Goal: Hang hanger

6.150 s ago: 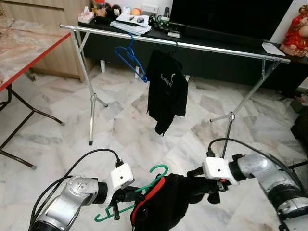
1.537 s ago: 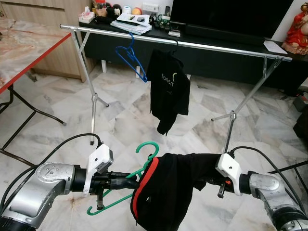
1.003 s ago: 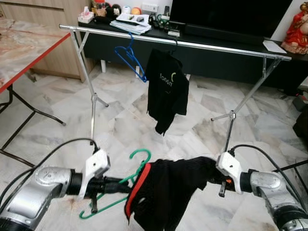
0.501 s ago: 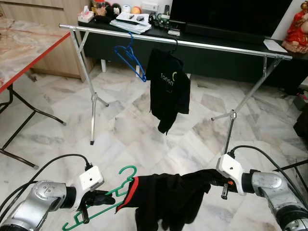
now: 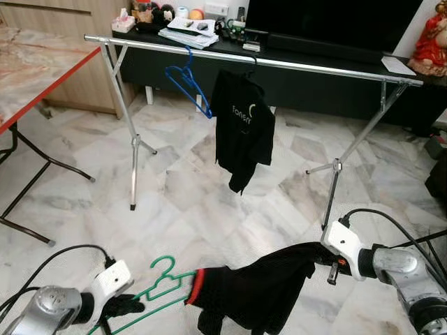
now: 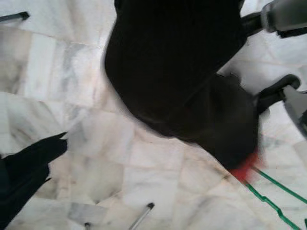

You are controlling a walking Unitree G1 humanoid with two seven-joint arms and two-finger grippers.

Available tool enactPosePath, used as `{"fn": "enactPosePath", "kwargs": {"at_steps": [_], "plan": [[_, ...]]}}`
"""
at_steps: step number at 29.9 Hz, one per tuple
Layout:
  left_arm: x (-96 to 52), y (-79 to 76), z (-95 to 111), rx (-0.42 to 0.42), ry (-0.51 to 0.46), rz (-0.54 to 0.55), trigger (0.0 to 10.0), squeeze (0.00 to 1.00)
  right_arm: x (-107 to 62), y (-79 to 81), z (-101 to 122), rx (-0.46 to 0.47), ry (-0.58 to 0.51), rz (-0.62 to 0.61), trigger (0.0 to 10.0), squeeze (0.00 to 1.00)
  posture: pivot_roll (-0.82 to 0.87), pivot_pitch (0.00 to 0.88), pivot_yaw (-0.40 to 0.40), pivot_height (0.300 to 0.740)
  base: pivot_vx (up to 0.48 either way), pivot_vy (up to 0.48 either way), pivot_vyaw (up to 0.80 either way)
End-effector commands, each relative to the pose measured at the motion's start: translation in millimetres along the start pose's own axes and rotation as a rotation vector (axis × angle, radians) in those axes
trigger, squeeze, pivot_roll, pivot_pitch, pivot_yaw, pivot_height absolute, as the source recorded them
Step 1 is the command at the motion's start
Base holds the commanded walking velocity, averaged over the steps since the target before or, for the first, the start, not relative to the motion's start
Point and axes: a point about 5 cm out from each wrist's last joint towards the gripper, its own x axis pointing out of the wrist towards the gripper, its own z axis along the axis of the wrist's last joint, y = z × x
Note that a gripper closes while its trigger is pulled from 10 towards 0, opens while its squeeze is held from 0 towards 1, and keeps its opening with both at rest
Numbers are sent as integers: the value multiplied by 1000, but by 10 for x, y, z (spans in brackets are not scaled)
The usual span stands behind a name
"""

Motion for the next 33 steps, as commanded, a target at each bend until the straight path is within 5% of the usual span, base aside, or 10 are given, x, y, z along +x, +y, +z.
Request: {"fn": "enactPosePath", "kwargs": {"at_steps": [1, 8, 10, 11, 14, 16, 17, 20, 24, 33], "plan": [[50, -93, -141, 14, 57, -18, 0, 0, -78, -75, 61, -9, -40, -32, 0, 0, -31, 137, -93, 740, 0, 0, 0], [85, -130, -330, 17, 135, 53, 0, 0, -87, -81, 84, -11, -69, -55, 0, 0, -30, 142, -90, 740, 0, 0, 0], [131, -98, -417, -12, 181, 177, 1373, 0, -53, -94, 137, 26, -133, -106, 0, 0, -30, 142, -90, 740, 0, 0, 0], [175, -109, -436, -65, 182, 226, 10000, 0, -11, -85, 166, 48, -177, -154, 0, 0, -33, 145, -96, 740, 0, 0, 0], [253, -149, -441, -127, 163, 279, 10000, 0, 49, -71, 188, 107, -238, -241, 0, 0, -33, 149, -101, 740, 0, 0, 0], [371, -288, -530, -247, 163, 386, 10000, 0, 137, -35, 163, 358, -388, -471, 0, 0, -39, 149, -90, 740, 0, 0, 0], [371, -288, -530, -247, 163, 386, 10000, 0, 137, -35, 163, 358, -388, -471, 0, 0, -39, 149, -90, 740, 0, 0, 0], [418, -423, -661, -511, 132, 492, 10000, 0, 259, 143, 137, 648, -542, -700, 0, 0, -70, 144, -69, 740, 0, 0, 0], [401, -487, -776, -569, 183, 558, 10000, 0, 403, 386, -53, 881, -486, -900, 0, 0, -74, 128, -57, 740, 0, 0, 0], [380, -570, -896, -774, 160, 669, 10000, 0, 403, 674, -6, 719, -412, -966, 0, 0, -74, 72, -26, 740, 0, 0, 0]]}}
